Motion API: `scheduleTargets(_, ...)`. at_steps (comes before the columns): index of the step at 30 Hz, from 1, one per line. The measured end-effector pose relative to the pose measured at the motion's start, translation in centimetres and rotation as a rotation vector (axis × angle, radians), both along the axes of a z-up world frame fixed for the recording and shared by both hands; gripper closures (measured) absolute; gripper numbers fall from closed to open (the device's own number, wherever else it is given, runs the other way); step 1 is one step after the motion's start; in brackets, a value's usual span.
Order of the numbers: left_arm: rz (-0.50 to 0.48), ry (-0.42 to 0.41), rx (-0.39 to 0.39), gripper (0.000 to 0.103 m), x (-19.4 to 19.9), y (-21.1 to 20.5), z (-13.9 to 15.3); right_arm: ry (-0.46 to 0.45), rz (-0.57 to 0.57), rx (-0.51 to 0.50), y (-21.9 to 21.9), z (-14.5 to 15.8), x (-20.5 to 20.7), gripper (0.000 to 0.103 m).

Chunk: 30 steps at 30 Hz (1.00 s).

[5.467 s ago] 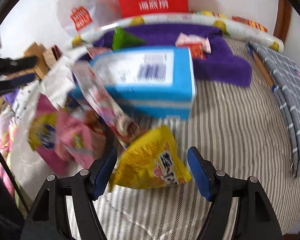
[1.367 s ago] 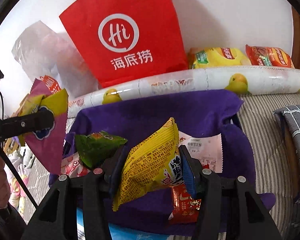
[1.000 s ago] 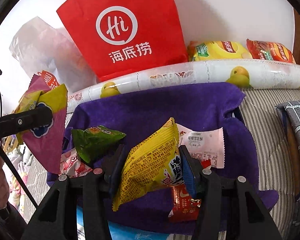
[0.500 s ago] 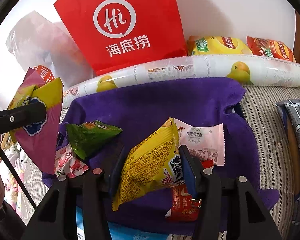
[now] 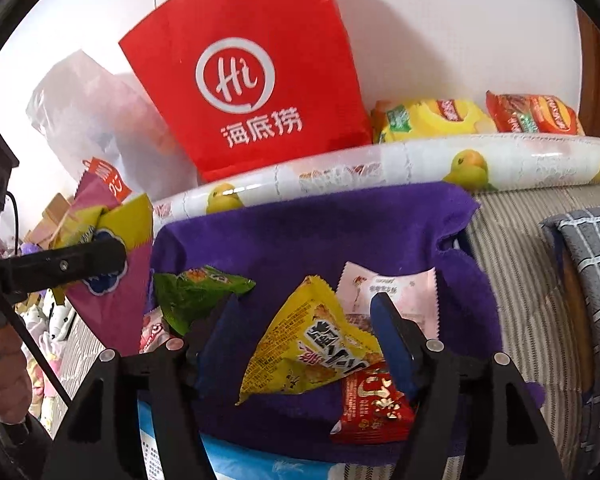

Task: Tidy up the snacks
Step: 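Lower the yellow bag onto the towel and open the right gripper while the left holds its bag, then lower the pink-yellow chip bag onto the towel and open the left gripper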

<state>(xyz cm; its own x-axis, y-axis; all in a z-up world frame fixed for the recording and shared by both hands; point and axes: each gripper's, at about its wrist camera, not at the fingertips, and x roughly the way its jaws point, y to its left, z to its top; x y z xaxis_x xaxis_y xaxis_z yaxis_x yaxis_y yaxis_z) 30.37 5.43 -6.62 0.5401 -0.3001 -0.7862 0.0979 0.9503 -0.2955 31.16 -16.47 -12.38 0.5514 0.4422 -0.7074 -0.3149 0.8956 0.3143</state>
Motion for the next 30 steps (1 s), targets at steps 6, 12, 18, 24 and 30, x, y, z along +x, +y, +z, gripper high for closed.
scheduleTargets(6,0.007,0.014,-0.011,0.049,0.2,0.3,-0.2,-0.04,-0.057,0.016,-1.5,1.2,-0.1,0.035)
scheduleTargets(12,0.02,0.021,-0.033,0.049,0.3,0.8,-0.3,-0.048,-0.107,0.054,-3.1,1.5,0.1,0.035)
scheduleTargets(18,-0.037,0.063,-0.02,0.049,0.5,-1.1,-1.6,-0.055,-0.114,0.06,-3.3,1.8,0.1,0.035)
scheduleTargets(24,-0.057,0.114,0.039,0.049,0.9,-2.5,-3.1,-0.068,-0.107,0.057,-3.3,2.1,-0.2,0.035)
scheduleTargets(30,-0.052,0.141,0.101,0.047,1.2,-3.0,-4.0,-0.09,-0.087,0.031,-3.0,2.8,-0.8,0.035)
